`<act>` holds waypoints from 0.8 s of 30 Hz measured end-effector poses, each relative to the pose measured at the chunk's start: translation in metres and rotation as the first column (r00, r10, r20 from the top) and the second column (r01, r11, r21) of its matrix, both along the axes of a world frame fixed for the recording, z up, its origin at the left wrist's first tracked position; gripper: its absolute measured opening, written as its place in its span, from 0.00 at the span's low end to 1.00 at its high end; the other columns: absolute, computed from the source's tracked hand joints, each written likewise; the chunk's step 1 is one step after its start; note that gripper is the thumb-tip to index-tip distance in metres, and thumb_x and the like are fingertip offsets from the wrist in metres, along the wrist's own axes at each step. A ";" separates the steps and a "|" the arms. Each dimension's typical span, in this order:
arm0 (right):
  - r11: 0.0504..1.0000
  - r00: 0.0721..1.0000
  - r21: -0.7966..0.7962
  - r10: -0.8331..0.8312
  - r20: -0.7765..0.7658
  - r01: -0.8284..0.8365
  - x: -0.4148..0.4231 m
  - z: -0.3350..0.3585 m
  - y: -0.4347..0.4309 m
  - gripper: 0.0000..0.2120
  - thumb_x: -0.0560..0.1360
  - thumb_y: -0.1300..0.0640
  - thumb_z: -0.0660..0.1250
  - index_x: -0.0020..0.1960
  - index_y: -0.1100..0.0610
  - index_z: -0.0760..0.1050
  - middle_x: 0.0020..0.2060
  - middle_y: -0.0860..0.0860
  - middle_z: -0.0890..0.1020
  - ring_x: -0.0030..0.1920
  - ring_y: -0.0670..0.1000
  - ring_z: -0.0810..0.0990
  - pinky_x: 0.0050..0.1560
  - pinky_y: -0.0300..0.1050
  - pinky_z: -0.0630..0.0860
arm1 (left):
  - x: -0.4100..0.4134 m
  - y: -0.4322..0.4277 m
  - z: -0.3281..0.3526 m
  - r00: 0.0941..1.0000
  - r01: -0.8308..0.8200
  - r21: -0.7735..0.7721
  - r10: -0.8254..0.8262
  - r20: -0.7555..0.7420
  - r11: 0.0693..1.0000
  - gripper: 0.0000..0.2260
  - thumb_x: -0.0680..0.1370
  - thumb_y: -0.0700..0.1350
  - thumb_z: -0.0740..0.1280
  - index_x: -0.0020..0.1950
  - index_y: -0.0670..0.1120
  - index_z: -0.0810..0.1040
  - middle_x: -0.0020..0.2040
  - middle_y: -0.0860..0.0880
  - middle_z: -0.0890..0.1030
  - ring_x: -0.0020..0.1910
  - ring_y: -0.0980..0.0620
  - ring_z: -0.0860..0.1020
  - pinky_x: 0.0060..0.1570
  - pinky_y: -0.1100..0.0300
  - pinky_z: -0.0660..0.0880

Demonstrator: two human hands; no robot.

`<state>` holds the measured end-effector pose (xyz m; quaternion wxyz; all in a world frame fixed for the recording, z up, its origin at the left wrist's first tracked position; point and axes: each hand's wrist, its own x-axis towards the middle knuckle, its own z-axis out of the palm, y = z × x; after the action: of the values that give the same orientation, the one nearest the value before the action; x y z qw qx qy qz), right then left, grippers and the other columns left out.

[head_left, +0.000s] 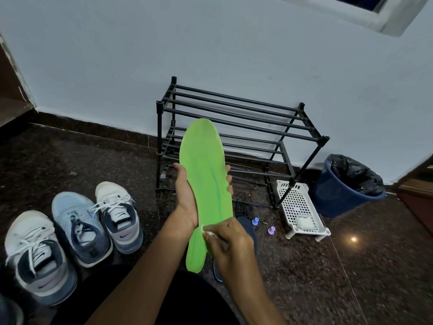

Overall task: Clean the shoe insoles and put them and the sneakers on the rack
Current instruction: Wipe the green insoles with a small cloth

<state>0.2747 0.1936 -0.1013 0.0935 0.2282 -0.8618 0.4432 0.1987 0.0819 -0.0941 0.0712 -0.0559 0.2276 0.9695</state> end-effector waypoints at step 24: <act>0.992 0.990 0.069 -0.101 -0.096 0.108 -0.029 0.016 -0.010 0.08 0.73 0.62 0.63 0.46 0.63 0.80 0.38 0.48 0.71 0.41 0.52 0.75 0.45 0.27 0.65 | 0.002 0.008 0.001 0.998 -0.040 -0.135 0.047 0.050 0.990 0.44 0.73 0.72 0.42 0.61 0.38 0.76 0.51 0.38 0.81 0.42 0.44 0.80 0.41 0.55 0.79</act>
<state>0.2458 0.1832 -0.0855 0.1480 0.2063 -0.8831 0.3946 0.2009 0.0899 -0.0933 0.0520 -0.0912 0.2891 0.9515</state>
